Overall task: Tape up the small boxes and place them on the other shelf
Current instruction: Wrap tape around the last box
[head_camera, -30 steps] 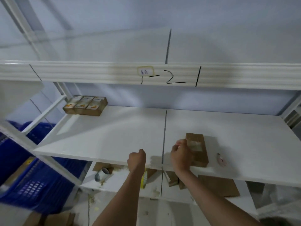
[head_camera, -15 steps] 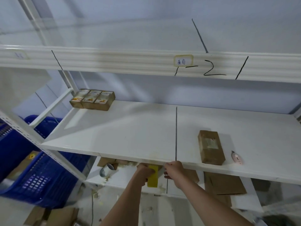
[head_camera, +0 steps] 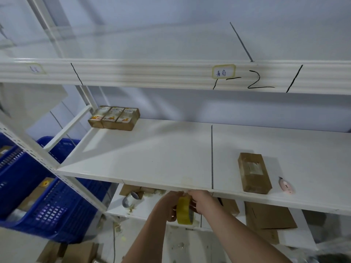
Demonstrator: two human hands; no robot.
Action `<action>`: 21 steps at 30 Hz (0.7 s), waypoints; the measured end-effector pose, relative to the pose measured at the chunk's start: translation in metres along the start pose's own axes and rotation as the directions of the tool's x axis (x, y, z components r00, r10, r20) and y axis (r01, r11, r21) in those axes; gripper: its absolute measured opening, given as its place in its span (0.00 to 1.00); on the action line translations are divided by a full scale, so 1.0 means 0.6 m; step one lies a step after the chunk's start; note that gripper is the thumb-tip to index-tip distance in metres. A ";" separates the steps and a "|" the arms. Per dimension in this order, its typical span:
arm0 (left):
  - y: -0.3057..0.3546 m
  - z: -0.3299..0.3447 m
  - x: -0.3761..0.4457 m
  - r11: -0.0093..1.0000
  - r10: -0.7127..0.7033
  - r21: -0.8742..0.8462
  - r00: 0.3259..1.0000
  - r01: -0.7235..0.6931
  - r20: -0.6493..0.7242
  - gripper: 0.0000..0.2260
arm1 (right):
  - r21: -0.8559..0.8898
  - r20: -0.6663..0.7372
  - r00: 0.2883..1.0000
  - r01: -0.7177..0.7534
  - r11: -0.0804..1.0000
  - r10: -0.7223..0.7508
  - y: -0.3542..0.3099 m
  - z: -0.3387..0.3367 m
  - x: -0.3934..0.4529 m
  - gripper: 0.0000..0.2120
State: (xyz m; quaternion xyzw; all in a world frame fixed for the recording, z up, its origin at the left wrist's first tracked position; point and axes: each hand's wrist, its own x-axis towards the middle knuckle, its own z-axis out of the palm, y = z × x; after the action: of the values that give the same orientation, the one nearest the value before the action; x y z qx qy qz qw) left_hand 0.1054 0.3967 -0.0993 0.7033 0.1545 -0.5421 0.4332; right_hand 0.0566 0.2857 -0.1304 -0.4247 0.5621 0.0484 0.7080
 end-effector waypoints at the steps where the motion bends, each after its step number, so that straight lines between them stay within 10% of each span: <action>1: 0.000 0.003 0.002 1.000 0.022 -0.014 1.000 -0.022 -0.022 0.15 | -0.006 -0.020 1.000 -0.013 1.000 0.013 0.000 0.002 -0.001 0.07; 7: 0.008 0.006 0.012 0.987 0.063 -0.142 0.995 -0.074 -0.080 0.14 | -0.125 -0.025 0.999 -0.038 0.991 0.035 0.011 0.004 0.094 0.19; 21: 0.057 -0.004 0.002 0.994 0.101 -0.026 0.982 -0.107 -0.161 0.12 | -0.143 -0.013 0.997 -0.074 0.987 0.073 -0.056 0.022 0.013 0.05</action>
State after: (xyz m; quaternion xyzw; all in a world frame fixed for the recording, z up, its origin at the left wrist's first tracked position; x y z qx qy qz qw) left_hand 0.1308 0.3784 -0.0850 0.7439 0.1611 -0.4578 0.4595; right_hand 0.0876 0.2697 -0.1181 -0.4535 0.5754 0.1131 0.6712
